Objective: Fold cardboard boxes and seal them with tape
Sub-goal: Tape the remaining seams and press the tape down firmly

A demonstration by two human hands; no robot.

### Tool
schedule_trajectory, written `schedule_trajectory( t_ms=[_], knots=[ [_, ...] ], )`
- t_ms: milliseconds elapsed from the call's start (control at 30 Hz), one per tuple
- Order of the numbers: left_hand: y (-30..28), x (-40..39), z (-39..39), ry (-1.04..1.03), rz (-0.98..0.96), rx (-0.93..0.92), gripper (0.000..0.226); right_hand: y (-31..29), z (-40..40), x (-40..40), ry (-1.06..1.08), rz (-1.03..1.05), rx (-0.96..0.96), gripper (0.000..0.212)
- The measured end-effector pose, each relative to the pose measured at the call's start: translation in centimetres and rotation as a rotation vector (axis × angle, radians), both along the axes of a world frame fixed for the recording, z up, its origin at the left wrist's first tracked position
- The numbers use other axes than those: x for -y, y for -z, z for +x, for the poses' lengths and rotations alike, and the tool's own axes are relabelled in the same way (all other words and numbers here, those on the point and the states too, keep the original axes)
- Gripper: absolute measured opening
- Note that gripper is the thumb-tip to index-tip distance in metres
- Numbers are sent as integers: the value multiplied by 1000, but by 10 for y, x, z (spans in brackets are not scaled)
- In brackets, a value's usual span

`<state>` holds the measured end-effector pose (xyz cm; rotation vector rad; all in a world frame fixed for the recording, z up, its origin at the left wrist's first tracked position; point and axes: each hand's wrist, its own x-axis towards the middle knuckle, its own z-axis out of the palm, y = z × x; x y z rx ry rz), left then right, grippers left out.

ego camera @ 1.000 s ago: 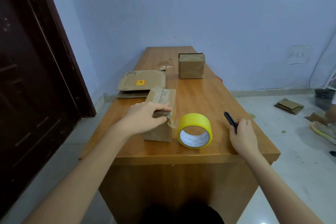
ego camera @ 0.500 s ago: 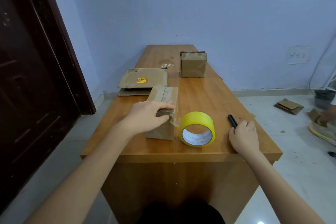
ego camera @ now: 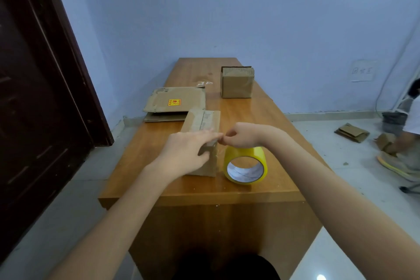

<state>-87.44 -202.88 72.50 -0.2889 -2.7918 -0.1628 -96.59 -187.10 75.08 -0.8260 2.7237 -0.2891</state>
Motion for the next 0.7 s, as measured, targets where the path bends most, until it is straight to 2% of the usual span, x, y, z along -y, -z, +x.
schedule_trajectory(
  t_ms=[133, 233, 333, 533, 700],
  knots=[
    [3, 0, -2, 25, -15, -58, 52, 2, -1, -2, 0, -70, 224, 33],
    [4, 0, -3, 33, -53, -96, 49, 10, 1, -13, 16, -224, 230, 22],
    [3, -1, -2, 31, -135, -110, 50, 16, 4, -19, 56, -385, 181, 20],
    [-2, -9, -7, 30, -267, -86, 52, 22, 13, -19, 184, -447, 250, 18],
    [-2, -11, -7, 36, -270, -108, 50, 19, 21, -36, 240, -402, 272, 20]
  ],
)
